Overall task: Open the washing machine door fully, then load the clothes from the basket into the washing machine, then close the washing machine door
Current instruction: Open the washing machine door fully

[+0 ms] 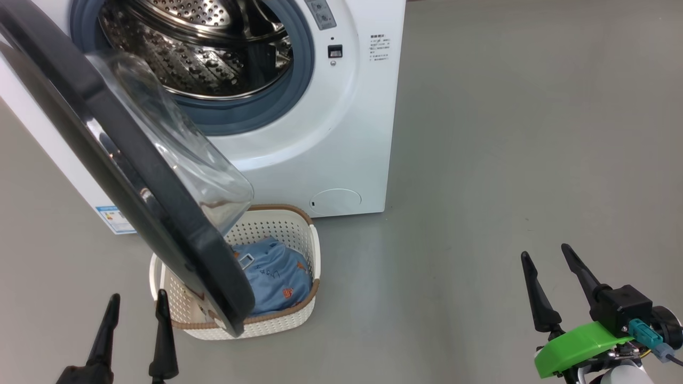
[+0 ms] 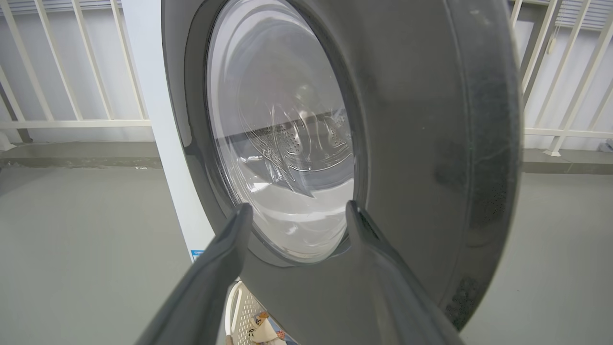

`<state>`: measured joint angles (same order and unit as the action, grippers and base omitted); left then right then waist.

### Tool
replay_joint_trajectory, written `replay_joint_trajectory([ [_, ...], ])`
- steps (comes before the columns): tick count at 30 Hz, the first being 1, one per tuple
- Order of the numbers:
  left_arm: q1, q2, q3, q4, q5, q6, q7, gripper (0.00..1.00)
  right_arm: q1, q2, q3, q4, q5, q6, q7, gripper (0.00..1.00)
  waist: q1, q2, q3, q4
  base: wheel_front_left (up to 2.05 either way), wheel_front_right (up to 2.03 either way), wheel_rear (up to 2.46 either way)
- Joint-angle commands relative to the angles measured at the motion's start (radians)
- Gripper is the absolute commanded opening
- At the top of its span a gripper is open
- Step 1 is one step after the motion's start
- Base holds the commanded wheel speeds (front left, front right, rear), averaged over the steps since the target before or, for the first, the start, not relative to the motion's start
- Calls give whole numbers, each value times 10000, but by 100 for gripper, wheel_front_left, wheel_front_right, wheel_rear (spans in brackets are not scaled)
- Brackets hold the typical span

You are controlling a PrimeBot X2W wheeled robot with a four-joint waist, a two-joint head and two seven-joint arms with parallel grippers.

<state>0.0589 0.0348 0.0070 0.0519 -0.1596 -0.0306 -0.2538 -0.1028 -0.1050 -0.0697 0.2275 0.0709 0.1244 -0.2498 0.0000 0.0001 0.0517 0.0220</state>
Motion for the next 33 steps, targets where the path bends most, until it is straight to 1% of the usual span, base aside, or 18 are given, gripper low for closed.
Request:
replay_joint_trajectory([
  [1, -132, 154, 300, -185, 108, -7, -80, 100, -84, -45, 219, -199, -24, 63, -120, 100, 0, -1, -7, -2, 0, 0, 0],
  [16, -168, 154, 239, -276, 84, -18, -80, 100, -149, -15, 291, -93, -60, 63, -120, 100, 0, -1, 70, 26, 0, 0, 0],
  [17, -164, 154, 229, -266, 83, -23, -80, 88, -154, -15, 280, -95, -65, 63, -120, 100, 0, -1, 78, 30, 0, 0, 0],
  [18, -165, 154, 219, -255, 80, -31, -80, 34, -163, -13, 268, -104, -69, 63, -120, 100, 0, -1, 83, 36, 0, 0, 0],
  [19, -173, 154, 214, -269, 75, -48, -80, 0, -170, -9, 259, -120, -70, 63, -120, 100, 0, -1, 85, 39, 0, 0, 0],
  [27, -380, 154, 567, -1152, -135, -59, -80, 0, -180, 42, 224, -178, -67, 63, -120, 100, 0, -1, 100, 51, 0, 0, 0],
  [31, -703, 154, 965, -2188, -146, -63, -80, 0, -194, 56, 220, -185, -76, 63, -120, 100, 0, -1, 118, 44, 0, 0, 0],
  [33, -881, 154, 1059, -2801, -56, -174, -80, 0, -200, 57, 209, -180, -83, 63, -120, 100, 0, -1, 121, 38, 0, 0, 0],
])
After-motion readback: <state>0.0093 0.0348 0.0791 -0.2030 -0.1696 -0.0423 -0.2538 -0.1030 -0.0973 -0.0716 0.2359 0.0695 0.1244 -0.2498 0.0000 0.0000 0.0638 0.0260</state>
